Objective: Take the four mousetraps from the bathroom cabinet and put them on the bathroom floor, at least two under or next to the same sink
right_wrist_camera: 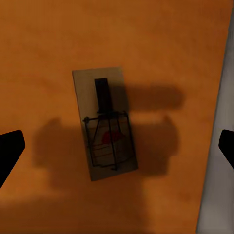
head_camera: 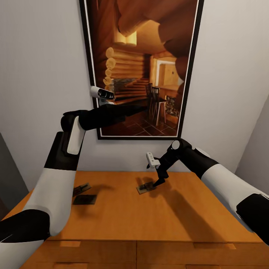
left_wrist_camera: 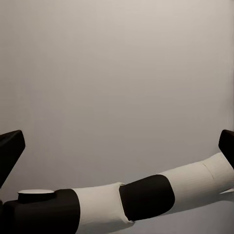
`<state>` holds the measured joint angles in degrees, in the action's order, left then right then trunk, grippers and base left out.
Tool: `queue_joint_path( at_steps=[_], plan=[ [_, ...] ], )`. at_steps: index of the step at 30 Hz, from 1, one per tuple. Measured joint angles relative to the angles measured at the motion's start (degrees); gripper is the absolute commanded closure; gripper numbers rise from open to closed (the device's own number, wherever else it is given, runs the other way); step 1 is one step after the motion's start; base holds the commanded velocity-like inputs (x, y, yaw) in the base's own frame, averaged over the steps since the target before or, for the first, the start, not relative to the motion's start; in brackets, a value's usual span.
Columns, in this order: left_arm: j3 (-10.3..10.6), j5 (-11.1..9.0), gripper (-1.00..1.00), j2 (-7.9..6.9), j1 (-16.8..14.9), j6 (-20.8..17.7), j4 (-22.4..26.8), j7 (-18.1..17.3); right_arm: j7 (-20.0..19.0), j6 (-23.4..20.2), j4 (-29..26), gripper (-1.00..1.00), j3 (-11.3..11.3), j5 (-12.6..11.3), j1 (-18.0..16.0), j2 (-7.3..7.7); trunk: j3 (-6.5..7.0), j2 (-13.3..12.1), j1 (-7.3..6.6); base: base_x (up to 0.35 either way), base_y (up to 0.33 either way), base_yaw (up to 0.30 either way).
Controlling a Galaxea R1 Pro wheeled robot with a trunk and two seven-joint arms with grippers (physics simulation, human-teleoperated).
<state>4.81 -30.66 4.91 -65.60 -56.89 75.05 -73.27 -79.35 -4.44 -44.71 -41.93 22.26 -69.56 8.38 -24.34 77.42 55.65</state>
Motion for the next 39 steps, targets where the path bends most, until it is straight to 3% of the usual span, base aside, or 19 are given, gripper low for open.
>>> queue_joint_path(
  at_steps=[39],
  plan=[
    [0.02, 0.01, -1.0, 0.02, 0.08, 0.02, 0.07, 0.0, 0.01, 0.46, -0.65, -1.0, -0.11, 0.38, 0.0, 0.0, 0.0, 0.0, 0.0, 0.017, 0.0, 0.0]
  ],
)
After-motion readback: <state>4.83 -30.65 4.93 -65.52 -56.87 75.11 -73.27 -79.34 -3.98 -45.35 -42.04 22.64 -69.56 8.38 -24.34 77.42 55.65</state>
